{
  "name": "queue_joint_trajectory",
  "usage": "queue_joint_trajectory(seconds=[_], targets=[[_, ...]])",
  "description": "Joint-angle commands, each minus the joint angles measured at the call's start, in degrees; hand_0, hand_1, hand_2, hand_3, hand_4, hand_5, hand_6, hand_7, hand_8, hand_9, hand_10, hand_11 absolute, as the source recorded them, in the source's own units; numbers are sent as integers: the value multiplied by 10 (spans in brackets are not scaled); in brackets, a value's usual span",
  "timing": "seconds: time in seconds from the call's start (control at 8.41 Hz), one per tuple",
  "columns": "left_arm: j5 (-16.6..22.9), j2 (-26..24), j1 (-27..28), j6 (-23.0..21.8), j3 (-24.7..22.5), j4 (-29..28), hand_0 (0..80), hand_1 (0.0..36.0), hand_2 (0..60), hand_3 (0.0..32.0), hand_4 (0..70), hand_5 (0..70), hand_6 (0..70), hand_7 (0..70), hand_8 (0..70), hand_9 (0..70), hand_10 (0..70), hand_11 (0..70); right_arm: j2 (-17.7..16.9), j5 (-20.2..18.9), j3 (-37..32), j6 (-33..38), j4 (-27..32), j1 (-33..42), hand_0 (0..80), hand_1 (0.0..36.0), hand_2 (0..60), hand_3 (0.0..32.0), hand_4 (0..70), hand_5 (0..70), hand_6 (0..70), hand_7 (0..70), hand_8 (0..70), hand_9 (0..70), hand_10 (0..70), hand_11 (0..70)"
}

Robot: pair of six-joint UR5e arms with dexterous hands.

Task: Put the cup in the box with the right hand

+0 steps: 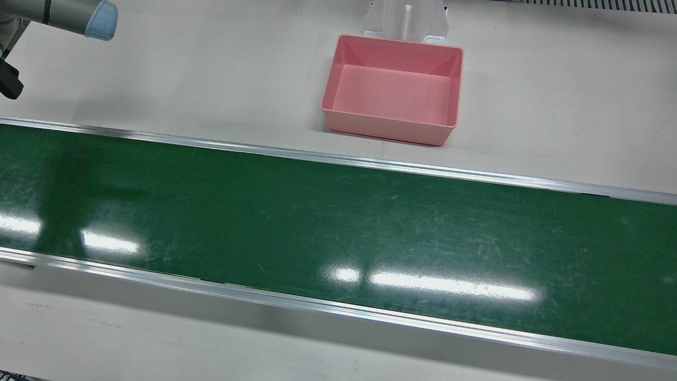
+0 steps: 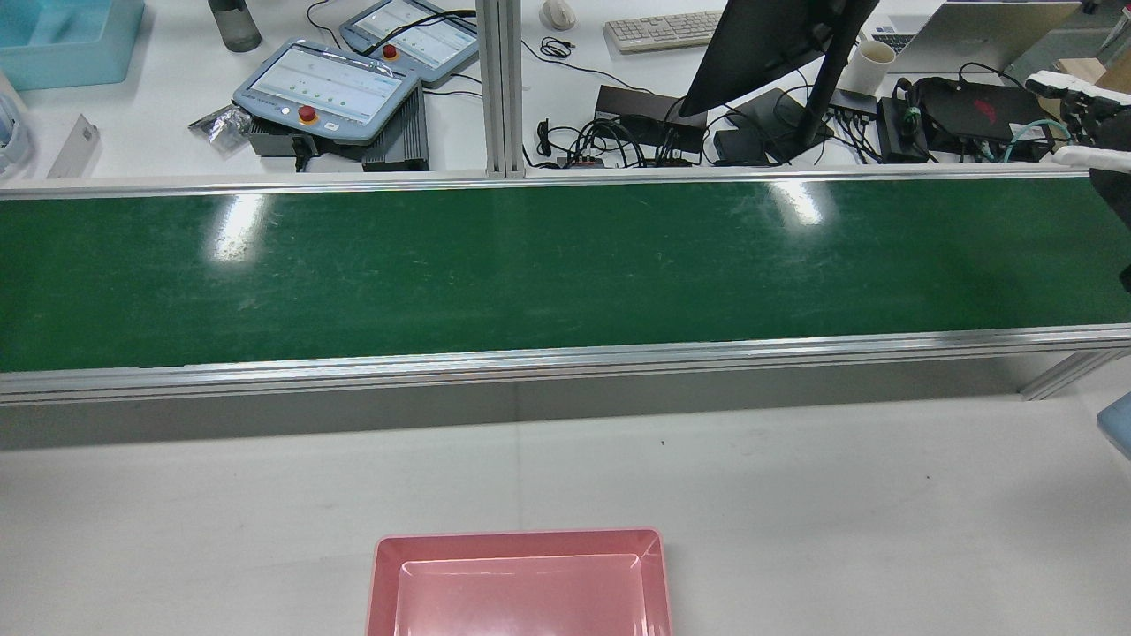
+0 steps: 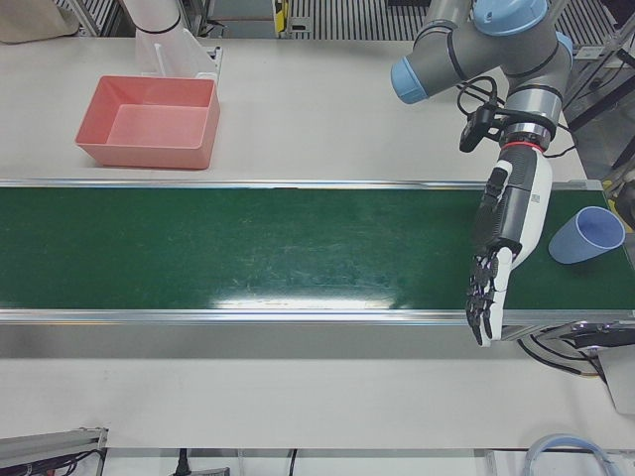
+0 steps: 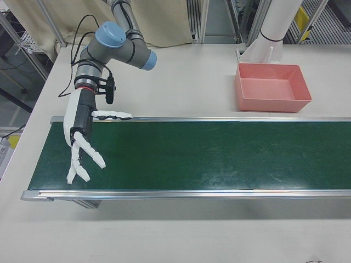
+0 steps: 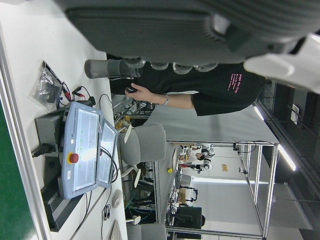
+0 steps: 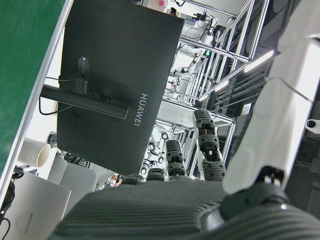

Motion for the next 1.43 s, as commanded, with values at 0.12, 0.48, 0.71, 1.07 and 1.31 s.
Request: queue_joint_trajectory(seconds=[0.12,0.48,0.71,1.07,1.31], targets=[[0,0,0,0,0,0,0,0,0,0,0,0,0,0,0,0,0,0,0,1,3,4,-1,3,517,165,85,0,62,49,46,169,0,37,0,0],[0,0,0,0,0,0,0,0,0,0,0,0,0,0,0,0,0,0,1,-10,3,1,-3,-2,599,255,95,0,33,74,47,152,0,16,0,0],[0,0,0,0,0,0,0,0,0,0,0,0,0,0,0,0,0,0,4,-22,2,0,-4,-3,636,314,191,0,21,85,51,164,0,18,0,0],[0,0,0,0,0,0,0,0,0,0,0,0,0,0,0,0,0,0,6,-23,2,-1,-4,-3,793,360,191,0,3,114,55,146,1,15,0,0],[0,0,0,0,0,0,0,0,0,0,0,0,0,0,0,0,0,0,6,-24,2,-1,-4,-2,800,358,130,0,15,109,58,167,1,19,0,0]])
